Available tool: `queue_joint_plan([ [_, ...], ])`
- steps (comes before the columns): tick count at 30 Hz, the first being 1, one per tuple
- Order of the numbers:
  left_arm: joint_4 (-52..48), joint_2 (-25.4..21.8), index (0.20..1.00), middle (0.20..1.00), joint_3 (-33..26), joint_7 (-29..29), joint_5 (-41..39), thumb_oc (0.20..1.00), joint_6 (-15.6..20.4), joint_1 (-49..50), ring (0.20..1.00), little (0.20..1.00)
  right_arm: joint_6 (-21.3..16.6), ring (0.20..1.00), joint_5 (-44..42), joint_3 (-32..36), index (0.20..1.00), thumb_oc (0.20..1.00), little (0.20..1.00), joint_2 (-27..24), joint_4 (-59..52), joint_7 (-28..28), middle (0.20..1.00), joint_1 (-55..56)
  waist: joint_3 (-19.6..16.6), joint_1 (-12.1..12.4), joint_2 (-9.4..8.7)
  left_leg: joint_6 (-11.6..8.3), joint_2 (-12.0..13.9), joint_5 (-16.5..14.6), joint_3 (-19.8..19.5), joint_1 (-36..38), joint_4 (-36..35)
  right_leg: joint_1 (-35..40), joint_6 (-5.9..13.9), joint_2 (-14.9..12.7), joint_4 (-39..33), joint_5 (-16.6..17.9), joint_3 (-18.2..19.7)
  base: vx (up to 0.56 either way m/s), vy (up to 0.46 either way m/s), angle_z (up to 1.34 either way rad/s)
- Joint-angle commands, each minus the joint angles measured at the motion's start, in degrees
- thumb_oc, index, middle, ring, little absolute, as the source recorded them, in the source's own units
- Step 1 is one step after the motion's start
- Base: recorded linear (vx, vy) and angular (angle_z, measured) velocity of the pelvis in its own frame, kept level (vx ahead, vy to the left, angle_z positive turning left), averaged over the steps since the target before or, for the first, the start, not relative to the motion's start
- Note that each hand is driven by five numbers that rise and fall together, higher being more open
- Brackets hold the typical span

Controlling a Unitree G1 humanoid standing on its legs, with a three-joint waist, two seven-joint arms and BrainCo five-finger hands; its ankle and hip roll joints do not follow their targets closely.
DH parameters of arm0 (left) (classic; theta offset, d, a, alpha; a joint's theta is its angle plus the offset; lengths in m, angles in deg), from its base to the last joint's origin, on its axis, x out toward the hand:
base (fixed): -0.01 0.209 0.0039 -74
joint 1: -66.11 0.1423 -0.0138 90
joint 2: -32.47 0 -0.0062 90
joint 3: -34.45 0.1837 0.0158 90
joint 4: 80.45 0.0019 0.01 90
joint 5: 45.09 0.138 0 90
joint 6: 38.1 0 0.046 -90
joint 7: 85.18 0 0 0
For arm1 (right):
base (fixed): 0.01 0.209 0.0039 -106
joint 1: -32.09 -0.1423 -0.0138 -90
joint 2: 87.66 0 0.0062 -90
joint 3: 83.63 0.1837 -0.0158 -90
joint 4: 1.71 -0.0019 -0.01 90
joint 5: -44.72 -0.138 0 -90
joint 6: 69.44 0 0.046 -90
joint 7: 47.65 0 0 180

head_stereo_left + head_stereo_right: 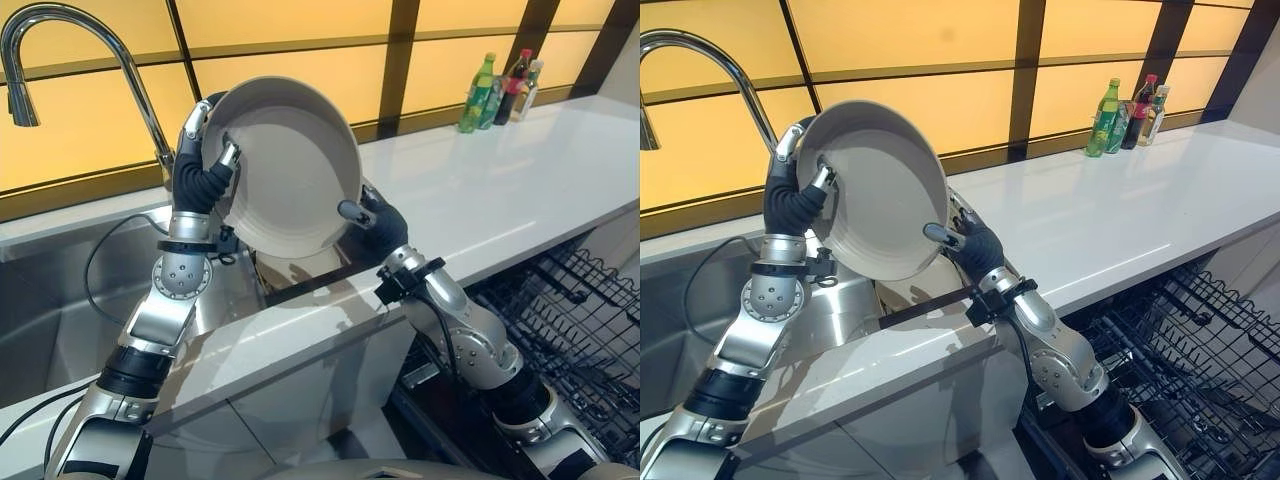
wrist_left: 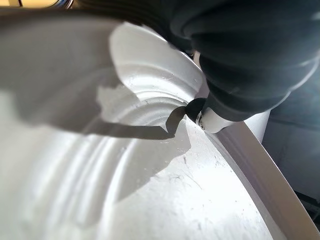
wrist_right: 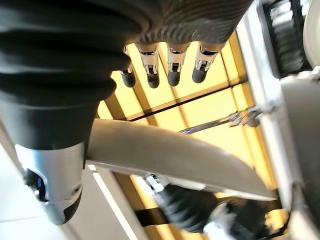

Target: Pick up plates and place into dishwasher.

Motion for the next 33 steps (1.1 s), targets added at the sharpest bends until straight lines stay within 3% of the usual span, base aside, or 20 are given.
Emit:
queue_joint_plan([
  [1,-3.9,0.2,0.2,0.2,5.0,-1.2,4.9,0.2,3.6,-6.7,0.2,0.2,3.4,1.0,8.5,-3.4,1.0,1.0,1.0,0.7,1.1,-3.2,1.0,-7.3,-1.4,1.3,-0.86,3.24,-2.6,-0.3,-0.2,-0.5,0.1,-0.7,-1.32,1.3,1.5,0.5,-1.4,0.0,0.0,0.0],
  [5,-4.3,0.3,0.2,0.2,4.8,-1.2,5.8,0.2,3.4,-6.2,0.2,0.2,5.6,1.0,9.8,-3.6,1.0,1.0,1.0,-0.7,1.4,-3.6,1.0,-8.0,-1.1,1.4,-1.1,3.24,-2.6,-0.4,-0.4,-0.3,0.1,-0.4,-1.45,1.4,1.5,0.5,-1.2,0.0,0.0,0.0],
  [14,-3.0,1.6,0.2,0.2,5.4,-0.3,6.1,0.2,3.3,-6.0,0.2,0.2,5.4,1.0,12.5,-3.3,1.0,1.0,1.0,0.8,2.7,0.7,1.0,-10.3,-0.7,1.9,-1.07,3.21,-2.8,-0.4,-1.0,0.0,0.0,0.1,-1.41,1.2,1.3,0.6,-1.5,0.0,0.0,0.0],
  [16,-3.0,2.0,0.2,0.2,5.3,-0.6,5.8,0.2,3.0,-5.9,0.2,0.2,5.6,0.752,13.1,-3.3,0.752,0.752,0.752,1.6,2.8,1.7,0.752,-10.7,-0.7,2.0,-1.01,3.25,-2.8,-0.4,-1.0,0.0,0.1,0.1,-1.45,1.2,1.3,0.6,-1.6,0.0,0.0,0.0],
  [17,-3.0,2.2,0.2,0.2,5.3,-0.5,5.8,0.2,3.1,-5.7,0.2,0.2,5.3,0.351,13.3,-3.4,0.351,0.351,0.351,1.7,2.9,2.1,0.351,-10.7,-0.6,2.1,-0.97,3.24,-2.8,-0.4,-1.1,0.0,0.1,0.1,-1.46,1.2,1.4,0.6,-1.6,0.0,0.0,0.0],
  [18,-3.0,2.4,0.2,0.2,5.4,-0.5,5.8,0.2,3.0,-5.7,0.2,0.2,5.0,0.2,13.6,-3.4,0.2,0.2,0.2,2.0,2.9,2.4,0.2,-10.7,-0.6,2.1,-0.94,3.24,-2.8,-0.4,-1.1,0.0,0.1,0.1,-1.48,1.2,1.4,0.6,-1.7,0.0,0.0,0.0],
  [33,-2.9,3.5,0.2,0.2,5.5,-0.4,5.5,0.2,2.4,-5.0,0.2,0.2,2.2,0.2,14.4,-1.5,0.2,0.2,0.2,3.5,1.1,7.3,0.2,-10.2,-0.4,2.0,-0.63,3.55,-3.1,-0.9,-1.0,0.3,0.0,0.1,-1.02,0.8,1.4,0.7,-1.3,0.01,0.003,0.01],
])
